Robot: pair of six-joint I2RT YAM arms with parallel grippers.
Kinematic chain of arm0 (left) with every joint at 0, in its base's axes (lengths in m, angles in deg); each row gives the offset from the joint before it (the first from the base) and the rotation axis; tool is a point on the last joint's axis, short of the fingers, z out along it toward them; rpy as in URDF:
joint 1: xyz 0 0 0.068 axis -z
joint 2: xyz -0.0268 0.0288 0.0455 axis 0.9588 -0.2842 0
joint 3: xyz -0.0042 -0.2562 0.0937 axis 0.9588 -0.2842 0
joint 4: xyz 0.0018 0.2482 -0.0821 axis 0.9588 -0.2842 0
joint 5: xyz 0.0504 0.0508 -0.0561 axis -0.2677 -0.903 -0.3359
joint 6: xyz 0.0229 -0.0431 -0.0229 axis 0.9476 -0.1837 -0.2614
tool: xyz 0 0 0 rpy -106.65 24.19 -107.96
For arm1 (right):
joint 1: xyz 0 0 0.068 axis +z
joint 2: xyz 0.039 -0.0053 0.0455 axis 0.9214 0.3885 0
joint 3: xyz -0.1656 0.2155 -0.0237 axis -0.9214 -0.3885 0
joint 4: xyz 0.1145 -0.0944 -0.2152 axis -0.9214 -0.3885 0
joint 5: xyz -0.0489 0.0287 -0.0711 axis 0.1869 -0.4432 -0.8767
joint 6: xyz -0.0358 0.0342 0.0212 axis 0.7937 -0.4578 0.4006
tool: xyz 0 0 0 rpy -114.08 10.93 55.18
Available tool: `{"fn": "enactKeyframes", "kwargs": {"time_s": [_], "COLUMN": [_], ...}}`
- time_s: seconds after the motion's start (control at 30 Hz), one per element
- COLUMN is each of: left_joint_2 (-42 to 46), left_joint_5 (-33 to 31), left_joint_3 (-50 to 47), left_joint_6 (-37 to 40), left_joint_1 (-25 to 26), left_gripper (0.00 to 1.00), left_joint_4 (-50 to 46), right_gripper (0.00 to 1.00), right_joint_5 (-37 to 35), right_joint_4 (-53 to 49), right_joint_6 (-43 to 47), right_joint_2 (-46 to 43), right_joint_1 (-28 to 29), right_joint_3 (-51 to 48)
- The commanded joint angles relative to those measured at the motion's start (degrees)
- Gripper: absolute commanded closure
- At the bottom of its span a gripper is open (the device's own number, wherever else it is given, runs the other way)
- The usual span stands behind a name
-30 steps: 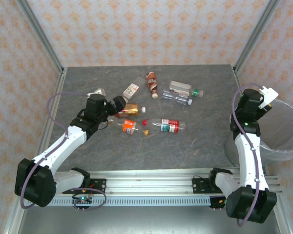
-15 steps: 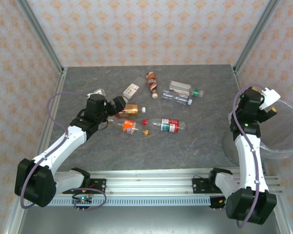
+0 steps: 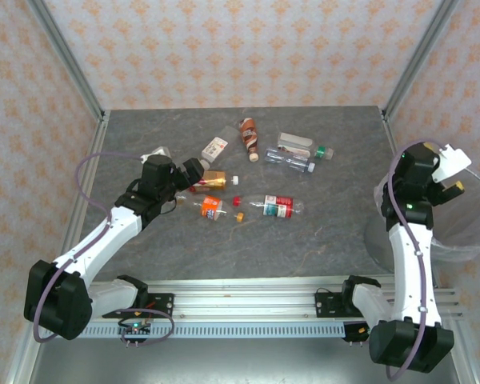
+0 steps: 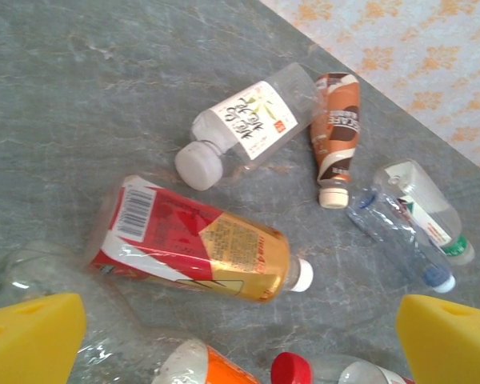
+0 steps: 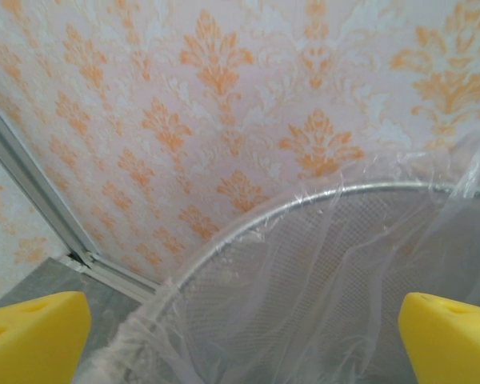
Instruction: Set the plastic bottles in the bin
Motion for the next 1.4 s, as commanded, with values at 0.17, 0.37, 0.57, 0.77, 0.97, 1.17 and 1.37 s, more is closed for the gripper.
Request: {"fn": "enactKeyframes", "kwargs": {"time_s": [0.17,0.37,0.57,0.77,0.97,1.17,1.37], "left_joint_2": [-1.6,-2.9,-3.3,-3.3,-7.3,-10.8,-14.9], "left_joint_5": [-6.7,-8.1,-5.1,-7.9,-9.5,-12.7,-19.7], "left_joint_3": [2.9,4.3,5.0,4.9,4.8,5.8,8.1], "left_joint_6": [-3.2,-5.5,-10.8,-19.9,-32.7,-38.0,-42.5], "left_joint_1": [0.6,0.6,0.7,3.1,3.3,3.3,3.3], "left_gripper": [0.0,0.0,0.0,0.0,0.0,0.0,0.0], "left_joint_4": [-8.1,-12.1,-14.3,-17.6,-20.7,-20.8,-24.4], "right_gripper": [0.01,0.01,0.01,0.01,0.01,0.01,0.01], "right_joint_5": [12.4,28.2,42.5,50.8,49.7,48.9,48.5], "right_joint_4": [-5.5,-3.2,1.5,4.3,7.1,12.1,13.4], "right_joint_6": [-1.1,-0.8,-1.0,3.6,8.2,6.6,6.1], "right_joint_2": [-1.1,1.3,4.1,5.4,6.3,5.9,4.9], "right_joint_1": [2.8,7.4,11.2,17.6,25.2,28.1,28.8], "right_joint_3": [8.6,11.4,11.2,9.1,5.5,0.3,-3.0]}}
